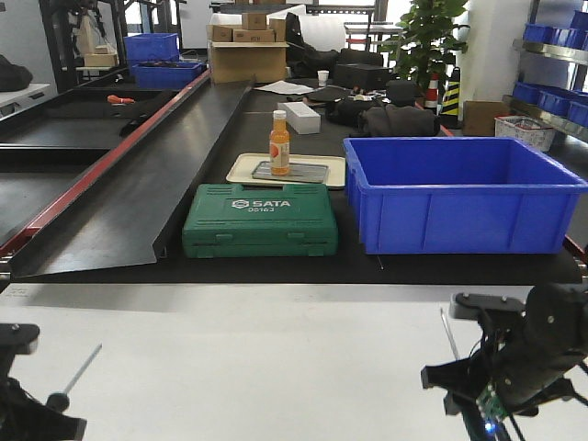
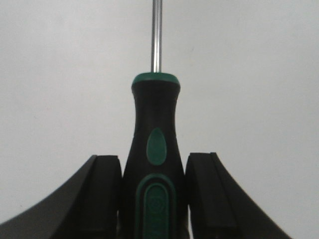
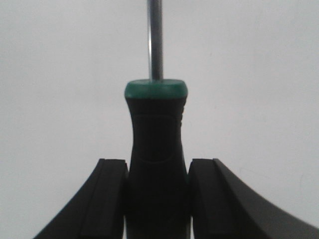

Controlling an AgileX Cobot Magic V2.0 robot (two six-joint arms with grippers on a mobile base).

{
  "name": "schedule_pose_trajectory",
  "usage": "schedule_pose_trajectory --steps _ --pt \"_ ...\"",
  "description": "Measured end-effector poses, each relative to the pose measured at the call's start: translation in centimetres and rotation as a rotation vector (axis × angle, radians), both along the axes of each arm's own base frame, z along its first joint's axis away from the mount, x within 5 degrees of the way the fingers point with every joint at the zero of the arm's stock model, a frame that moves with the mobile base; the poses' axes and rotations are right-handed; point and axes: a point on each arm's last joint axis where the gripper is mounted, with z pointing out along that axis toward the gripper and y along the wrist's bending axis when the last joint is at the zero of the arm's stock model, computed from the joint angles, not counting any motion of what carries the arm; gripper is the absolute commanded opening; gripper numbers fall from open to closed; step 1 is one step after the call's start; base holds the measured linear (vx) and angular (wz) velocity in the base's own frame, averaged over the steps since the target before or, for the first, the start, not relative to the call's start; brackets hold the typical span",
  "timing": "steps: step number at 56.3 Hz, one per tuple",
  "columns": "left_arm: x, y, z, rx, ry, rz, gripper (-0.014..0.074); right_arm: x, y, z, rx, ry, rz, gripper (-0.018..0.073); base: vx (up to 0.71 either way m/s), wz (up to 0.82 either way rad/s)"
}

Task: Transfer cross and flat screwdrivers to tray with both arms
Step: 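Lift both screwdrivers upright and raise both arms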

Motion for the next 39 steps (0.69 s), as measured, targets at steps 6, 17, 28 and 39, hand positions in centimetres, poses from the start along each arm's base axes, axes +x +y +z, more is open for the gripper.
schedule_pose_trajectory --steps 6,17,28,39 --pt "-1.7 0.2 3.4 -0.019 -0.124 0.009 -0.0003 -1.2 -0.1 3.9 0.011 -0.121 -0.001 -0.0009 0.00 0.00" --pt "-5.8 0.5 9.7 -0.057 -0.417 0.016 -0.0001 -4.9 -0.2 11.1 0.031 -0.363 0.019 -0.0009 0.00 0.00" --pt "-10.5 1.0 14.5 -0.084 -0.684 0.014 -0.0001 -10.1 0.6 16.5 0.047 -0.634 0.089 -0.0009 0.00 0.00" --pt "-14.6 1.4 16.8 -0.094 -0.832 0.012 -0.0001 -16.1 0.7 17.3 0.090 -0.843 0.124 -0.0009 0.00 0.00"
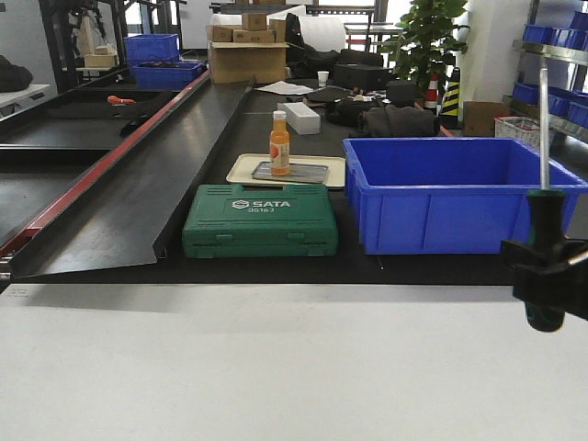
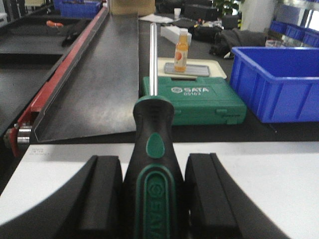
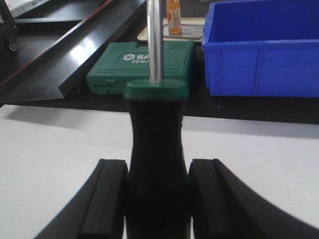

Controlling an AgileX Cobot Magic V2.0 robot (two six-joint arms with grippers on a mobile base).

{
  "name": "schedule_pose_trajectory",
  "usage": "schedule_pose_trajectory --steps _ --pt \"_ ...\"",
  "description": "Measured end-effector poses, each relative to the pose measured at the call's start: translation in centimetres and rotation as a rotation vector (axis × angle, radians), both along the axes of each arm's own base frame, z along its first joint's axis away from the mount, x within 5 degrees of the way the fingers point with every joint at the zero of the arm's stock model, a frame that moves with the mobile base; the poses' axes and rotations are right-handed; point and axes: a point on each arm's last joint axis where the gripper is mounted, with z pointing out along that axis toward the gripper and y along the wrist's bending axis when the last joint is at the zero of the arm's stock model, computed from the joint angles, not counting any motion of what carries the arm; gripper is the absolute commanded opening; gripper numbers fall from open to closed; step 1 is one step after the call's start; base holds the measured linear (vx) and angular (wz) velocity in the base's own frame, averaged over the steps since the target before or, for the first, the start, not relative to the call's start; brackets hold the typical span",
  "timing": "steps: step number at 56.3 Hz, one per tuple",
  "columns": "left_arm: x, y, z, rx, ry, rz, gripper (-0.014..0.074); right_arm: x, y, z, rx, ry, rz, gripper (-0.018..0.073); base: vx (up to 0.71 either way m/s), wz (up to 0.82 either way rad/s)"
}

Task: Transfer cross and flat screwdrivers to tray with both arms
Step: 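Lift both screwdrivers upright and raise both arms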

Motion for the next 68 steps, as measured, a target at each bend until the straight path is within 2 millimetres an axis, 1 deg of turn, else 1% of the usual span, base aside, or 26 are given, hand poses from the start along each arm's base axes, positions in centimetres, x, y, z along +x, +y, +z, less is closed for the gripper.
schedule_pose_trajectory --steps 7,13,17,22,68 --pt "-2.3 0.2 1.0 -0.008 -0.080 0.000 -0.0001 -2.7 -0.6 -0.6 0.011 -0.046 -0.002 -0.0009 0.00 0.00" --pt "-3.8 0.4 1.6 -0.013 -0.133 0.000 -0.0001 -4.3 -0.9 -0.7 0.018 -0.078 -0.002 -0.0009 0.00 0.00" --pt "-4.5 0.4 1.8 -0.015 -0.155 0.000 -0.0001 -5.3 -1.1 -0.5 0.023 -0.103 -0.002 -0.0009 0.00 0.00" --pt "-4.9 0.5 1.9 -0.016 -0.168 0.000 -0.0001 -5.9 -1.3 -0.2 0.028 -0.126 -0.002 -0.0009 0.00 0.00" --pt "-5.1 0.5 1.7 -0.014 -0.150 0.000 -0.0001 -5.9 -1.3 -0.2 0.029 -0.126 -0.002 -0.0009 0.00 0.00"
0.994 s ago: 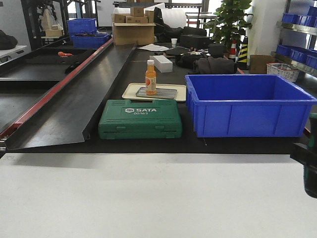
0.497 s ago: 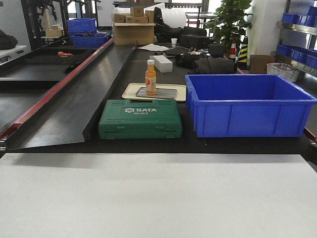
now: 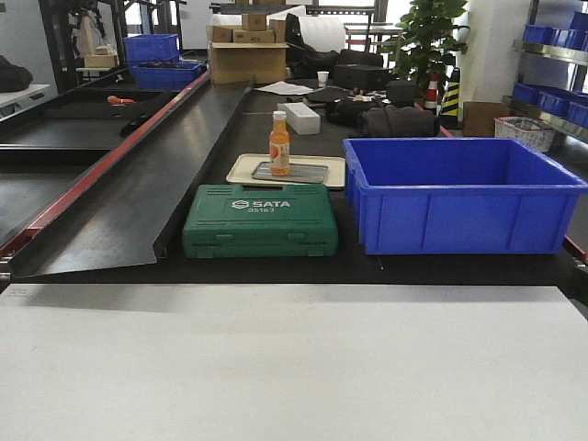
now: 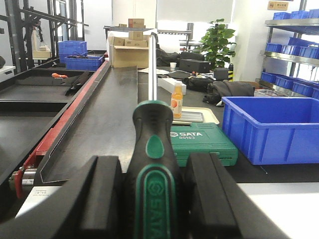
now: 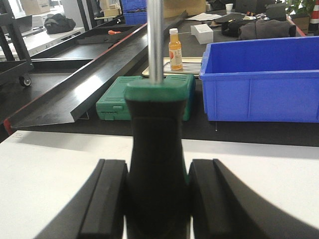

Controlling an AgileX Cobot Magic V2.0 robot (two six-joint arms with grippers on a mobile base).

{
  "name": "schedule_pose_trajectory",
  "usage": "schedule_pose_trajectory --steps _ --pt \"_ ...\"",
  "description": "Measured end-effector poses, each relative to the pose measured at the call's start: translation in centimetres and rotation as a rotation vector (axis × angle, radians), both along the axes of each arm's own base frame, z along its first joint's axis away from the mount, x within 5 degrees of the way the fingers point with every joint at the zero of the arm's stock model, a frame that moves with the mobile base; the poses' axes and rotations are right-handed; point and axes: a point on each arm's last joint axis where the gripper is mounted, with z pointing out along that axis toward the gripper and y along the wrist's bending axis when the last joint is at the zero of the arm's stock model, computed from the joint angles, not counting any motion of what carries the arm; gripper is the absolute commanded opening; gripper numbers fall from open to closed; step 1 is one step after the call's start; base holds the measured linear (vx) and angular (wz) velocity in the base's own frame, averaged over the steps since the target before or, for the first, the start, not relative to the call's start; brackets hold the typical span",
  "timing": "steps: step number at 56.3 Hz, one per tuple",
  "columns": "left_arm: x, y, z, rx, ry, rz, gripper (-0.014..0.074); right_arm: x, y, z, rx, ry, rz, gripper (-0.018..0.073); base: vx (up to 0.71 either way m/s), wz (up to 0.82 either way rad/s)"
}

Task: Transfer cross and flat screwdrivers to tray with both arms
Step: 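Lift both screwdrivers upright and raise both arms, then drive the base away from the table holding both screwdrivers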

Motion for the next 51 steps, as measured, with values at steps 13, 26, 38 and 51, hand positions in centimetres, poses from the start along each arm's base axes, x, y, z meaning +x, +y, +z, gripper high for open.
schedule_pose_trajectory --steps 13,26,38,51 --pt "0.00 0.00 0.00 0.000 0.000 0.000 -0.0001 0.02 0.00 -0.01 0.000 0.001 0.000 -0.0009 -0.01 0.00" --pt "0.00 0.00 -0.01 0.000 0.001 0.000 -0.0001 0.06 0.01 -0.06 -0.001 0.003 0.000 -0.0009 -0.08 -0.02" --pt "-0.02 0.00 0.00 0.000 0.000 0.000 -0.0001 0.10 0.02 -0.08 -0.001 0.004 0.000 -0.0009 -0.16 -0.19" --pt "-0.05 0.01 0.00 0.000 0.000 0.000 -0.0001 0.10 0.02 -0.08 -0.001 0.004 0.000 -0.0009 -0.19 -0.50"
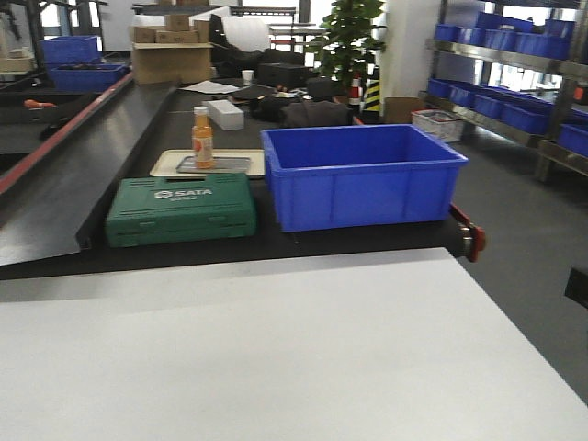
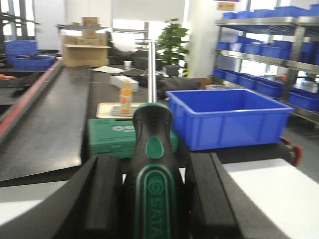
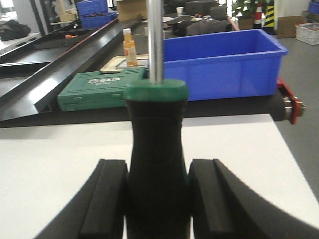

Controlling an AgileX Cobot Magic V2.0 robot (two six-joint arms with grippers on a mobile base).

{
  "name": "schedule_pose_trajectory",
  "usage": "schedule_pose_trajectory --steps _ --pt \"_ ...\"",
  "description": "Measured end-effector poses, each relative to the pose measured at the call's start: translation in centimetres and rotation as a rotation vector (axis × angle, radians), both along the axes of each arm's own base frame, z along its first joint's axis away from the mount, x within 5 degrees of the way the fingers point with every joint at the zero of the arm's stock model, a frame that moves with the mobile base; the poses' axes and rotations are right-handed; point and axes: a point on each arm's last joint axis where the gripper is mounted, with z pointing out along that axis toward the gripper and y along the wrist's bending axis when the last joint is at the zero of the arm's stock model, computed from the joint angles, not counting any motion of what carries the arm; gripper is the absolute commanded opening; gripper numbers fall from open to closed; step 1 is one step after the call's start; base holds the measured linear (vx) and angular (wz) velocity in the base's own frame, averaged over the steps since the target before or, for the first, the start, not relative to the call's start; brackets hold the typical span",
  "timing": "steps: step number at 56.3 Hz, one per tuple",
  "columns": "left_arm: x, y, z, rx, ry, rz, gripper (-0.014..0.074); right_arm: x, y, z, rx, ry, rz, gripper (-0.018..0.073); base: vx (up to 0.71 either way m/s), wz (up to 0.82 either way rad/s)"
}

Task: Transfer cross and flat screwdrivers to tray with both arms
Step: 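Drive the base away from the table holding both screwdrivers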

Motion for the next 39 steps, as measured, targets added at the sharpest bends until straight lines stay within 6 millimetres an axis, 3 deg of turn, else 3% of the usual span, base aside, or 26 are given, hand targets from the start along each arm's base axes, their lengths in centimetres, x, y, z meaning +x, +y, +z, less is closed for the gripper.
schedule_pose_trajectory --steps 39 --pt "-0.02 0.00 0.01 0.000 -0.001 0.000 -0.0001 0.00 0.00 -0.01 0.000 0.001 0.000 -0.0009 -0.17 -0.57"
